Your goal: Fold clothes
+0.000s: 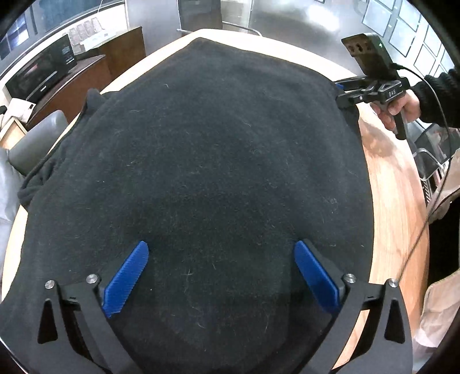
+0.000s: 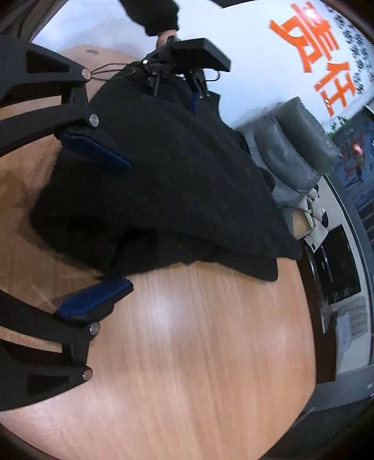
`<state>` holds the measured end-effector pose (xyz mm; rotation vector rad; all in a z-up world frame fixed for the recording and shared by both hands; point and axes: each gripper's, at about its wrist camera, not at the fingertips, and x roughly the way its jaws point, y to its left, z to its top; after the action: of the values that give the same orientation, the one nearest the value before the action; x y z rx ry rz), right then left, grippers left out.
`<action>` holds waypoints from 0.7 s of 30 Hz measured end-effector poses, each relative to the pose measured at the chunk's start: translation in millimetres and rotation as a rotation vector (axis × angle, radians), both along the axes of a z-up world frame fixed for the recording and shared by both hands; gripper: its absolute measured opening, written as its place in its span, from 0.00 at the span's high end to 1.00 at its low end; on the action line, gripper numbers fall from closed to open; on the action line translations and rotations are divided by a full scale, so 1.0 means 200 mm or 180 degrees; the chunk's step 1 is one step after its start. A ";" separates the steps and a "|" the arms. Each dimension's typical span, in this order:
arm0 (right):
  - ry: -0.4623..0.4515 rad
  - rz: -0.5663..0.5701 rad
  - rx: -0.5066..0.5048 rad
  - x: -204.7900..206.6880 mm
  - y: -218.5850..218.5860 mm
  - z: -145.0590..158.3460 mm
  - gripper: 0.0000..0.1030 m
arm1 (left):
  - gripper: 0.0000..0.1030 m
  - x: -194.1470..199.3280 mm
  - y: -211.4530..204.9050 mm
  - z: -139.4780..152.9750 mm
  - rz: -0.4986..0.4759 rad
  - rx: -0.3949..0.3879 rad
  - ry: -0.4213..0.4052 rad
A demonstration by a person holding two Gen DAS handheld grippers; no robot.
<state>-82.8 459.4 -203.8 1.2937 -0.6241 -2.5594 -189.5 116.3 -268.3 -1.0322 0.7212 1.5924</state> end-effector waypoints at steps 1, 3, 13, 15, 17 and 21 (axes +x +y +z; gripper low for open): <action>-0.0070 0.0071 -0.0057 -0.02 -0.01 -0.01 0.38 | 0.00 0.00 0.00 0.00 0.0002 0.0016 0.0007; -0.0206 0.0098 -0.0194 -0.04 -0.01 -0.02 0.69 | 0.00 0.00 -0.01 -0.01 0.0024 0.0046 0.0015; 0.0543 0.0136 -0.0756 -0.14 0.08 0.41 0.85 | 0.00 0.07 0.09 -0.04 0.0583 0.0398 0.0128; 0.0687 0.0340 -0.0815 -0.16 0.05 0.54 0.85 | 0.00 0.12 0.18 -0.05 0.0707 0.0447 0.0176; 0.0770 0.0581 -0.0882 -0.17 0.00 0.63 0.85 | 0.00 0.17 0.28 -0.06 0.0815 0.0481 0.0196; 0.0684 0.0799 -0.0854 -0.11 -0.01 0.65 0.85 | 0.01 0.23 0.42 -0.05 0.1042 0.0576 0.0020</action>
<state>-105.8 457.9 -74.7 0.9301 -0.6847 -2.2775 -143.7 200.6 -278.0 -1.0493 0.4158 1.9035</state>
